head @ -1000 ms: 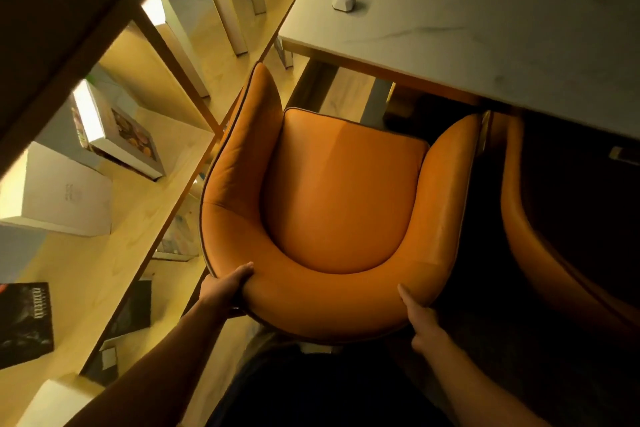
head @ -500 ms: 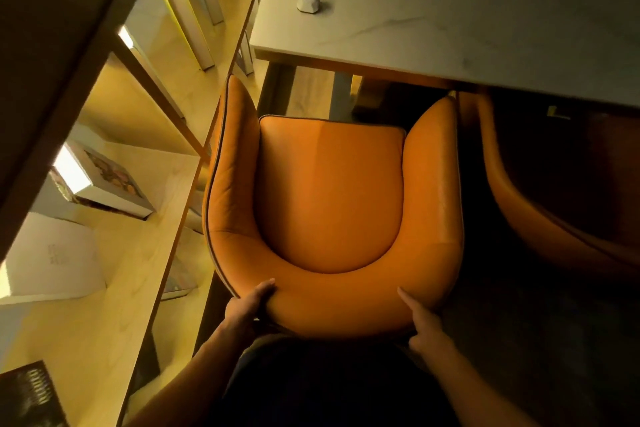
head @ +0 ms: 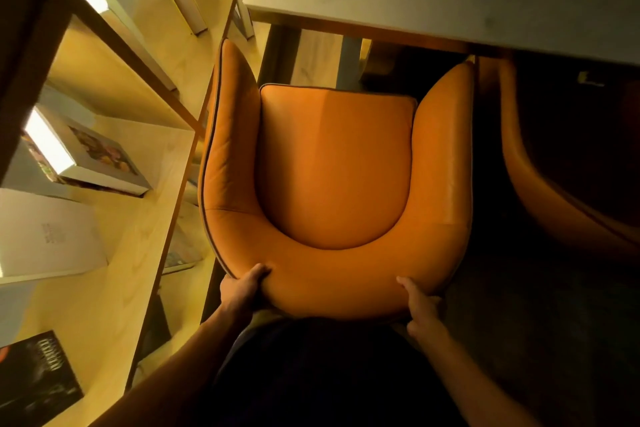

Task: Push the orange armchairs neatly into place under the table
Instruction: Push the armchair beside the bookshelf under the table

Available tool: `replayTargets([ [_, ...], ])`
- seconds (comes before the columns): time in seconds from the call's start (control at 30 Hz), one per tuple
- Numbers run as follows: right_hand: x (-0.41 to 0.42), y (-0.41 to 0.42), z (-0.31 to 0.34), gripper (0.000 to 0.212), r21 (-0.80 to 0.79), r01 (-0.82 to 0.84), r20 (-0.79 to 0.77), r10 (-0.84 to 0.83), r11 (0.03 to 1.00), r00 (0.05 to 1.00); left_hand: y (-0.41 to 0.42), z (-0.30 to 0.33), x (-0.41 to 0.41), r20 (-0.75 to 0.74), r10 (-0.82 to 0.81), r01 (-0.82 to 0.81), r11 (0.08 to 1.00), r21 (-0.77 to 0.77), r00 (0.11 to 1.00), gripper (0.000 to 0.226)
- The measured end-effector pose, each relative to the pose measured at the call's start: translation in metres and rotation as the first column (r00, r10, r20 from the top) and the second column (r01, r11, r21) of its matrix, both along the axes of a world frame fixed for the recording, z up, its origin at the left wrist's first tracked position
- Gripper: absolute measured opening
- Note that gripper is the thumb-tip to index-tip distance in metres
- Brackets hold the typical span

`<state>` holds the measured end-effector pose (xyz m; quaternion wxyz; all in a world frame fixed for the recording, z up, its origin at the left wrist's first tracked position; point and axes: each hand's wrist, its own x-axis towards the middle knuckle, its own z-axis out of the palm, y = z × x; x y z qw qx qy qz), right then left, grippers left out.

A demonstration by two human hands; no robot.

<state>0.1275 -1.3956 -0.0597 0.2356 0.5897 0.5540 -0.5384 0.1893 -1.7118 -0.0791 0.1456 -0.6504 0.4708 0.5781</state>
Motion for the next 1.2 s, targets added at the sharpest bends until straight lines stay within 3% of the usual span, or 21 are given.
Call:
replayTargets([
  [0.37,-0.037,-0.015,0.002,0.089,-0.035,0.003,0.015,-0.002,0.999,1.0,-0.017,0.029,-0.05,0.004,-0.062,0.062,0.998,0.024,0.998,0.063],
  [0.73,-0.064,-0.042,0.01,0.083,-0.072,-0.019,-0.017,0.017,0.997,1.0,-0.047,0.037,-0.091,-0.013,-0.114,0.115,0.991,0.065,0.993,0.068],
  [1.2,-0.091,-0.048,0.013,0.08,-0.06,-0.043,-0.065,0.04,0.997,0.997,-0.047,0.042,-0.126,-0.052,-0.105,0.109,0.991,0.08,0.993,0.053],
])
